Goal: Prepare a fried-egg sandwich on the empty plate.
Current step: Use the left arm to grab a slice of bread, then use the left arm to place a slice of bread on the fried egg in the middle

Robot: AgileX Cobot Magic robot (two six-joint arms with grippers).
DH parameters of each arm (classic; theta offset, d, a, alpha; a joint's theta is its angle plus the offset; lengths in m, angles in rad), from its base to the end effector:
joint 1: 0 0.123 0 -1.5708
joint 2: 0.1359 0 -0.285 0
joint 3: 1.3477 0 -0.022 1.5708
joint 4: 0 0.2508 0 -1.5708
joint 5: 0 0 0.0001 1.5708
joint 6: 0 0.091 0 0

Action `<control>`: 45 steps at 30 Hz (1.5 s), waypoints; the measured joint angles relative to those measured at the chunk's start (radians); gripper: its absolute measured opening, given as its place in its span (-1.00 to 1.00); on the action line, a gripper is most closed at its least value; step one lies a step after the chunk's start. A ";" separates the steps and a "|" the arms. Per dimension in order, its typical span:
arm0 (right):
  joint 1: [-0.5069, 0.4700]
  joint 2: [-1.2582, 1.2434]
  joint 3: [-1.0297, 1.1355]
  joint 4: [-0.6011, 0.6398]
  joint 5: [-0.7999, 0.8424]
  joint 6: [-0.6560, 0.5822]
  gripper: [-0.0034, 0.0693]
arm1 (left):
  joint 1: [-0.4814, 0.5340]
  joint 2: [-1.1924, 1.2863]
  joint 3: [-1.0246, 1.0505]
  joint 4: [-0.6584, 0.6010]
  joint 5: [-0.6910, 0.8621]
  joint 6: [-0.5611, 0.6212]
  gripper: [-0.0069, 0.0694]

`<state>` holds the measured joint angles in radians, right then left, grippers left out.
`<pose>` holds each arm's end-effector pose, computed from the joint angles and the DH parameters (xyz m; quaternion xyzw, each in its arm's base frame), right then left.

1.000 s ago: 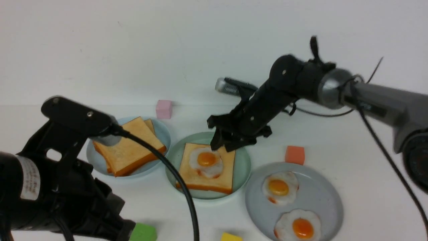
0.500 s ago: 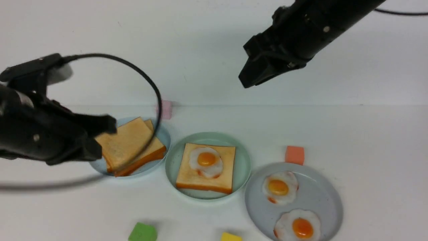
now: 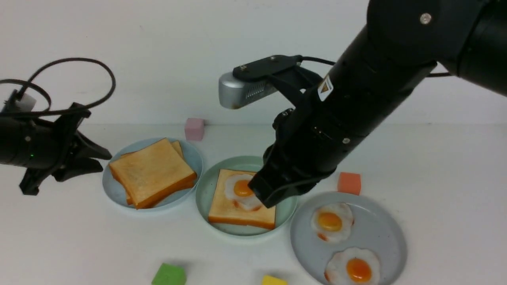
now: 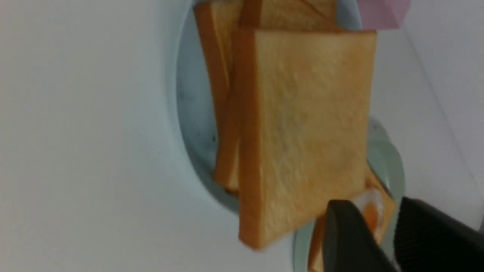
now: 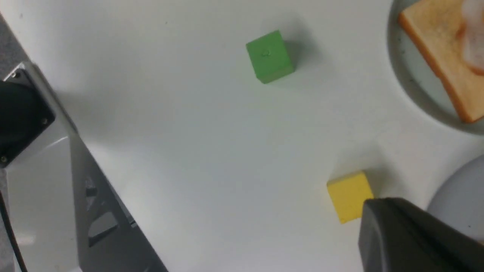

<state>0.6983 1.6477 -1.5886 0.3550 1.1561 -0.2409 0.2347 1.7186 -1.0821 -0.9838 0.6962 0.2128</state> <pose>0.2487 0.2466 0.3535 -0.4043 0.8717 0.2178 0.1712 0.3495 0.0336 0.2204 -0.3181 0.8664 -0.3170 0.2185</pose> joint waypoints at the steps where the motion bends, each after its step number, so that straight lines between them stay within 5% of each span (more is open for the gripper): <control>1: 0.000 -0.002 0.000 -0.003 -0.008 0.004 -0.93 | 0.000 0.016 -0.004 -0.003 -0.004 0.010 -0.06; 5: 0.000 -0.014 0.000 -0.004 -0.022 0.022 -0.92 | 0.000 0.108 -0.039 -0.020 -0.038 0.067 0.21; 11: 0.000 -0.022 0.000 -0.004 -0.024 0.026 -0.92 | 0.000 0.196 -0.056 -0.125 -0.062 0.183 0.24; 18: 0.000 -0.022 0.000 -0.004 -0.015 0.034 -0.91 | 0.000 0.261 -0.057 -0.321 -0.076 0.411 -0.05; 28: 0.000 -0.022 0.000 -0.004 0.019 0.054 -0.91 | 0.000 0.262 -0.061 -0.322 -0.071 0.450 -0.75; 40: 0.000 -0.022 0.000 -0.007 0.045 0.072 -0.89 | -0.013 0.157 -0.062 -0.309 0.041 0.485 -0.79; 45: 0.000 -0.023 0.000 -0.013 0.053 0.092 -0.88 | -0.114 0.134 -0.064 -0.317 0.095 0.483 -0.79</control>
<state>0.6982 1.6248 -1.5886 0.3423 1.2090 -0.1487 0.1211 1.8525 -1.1464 -1.3008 0.7910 0.6958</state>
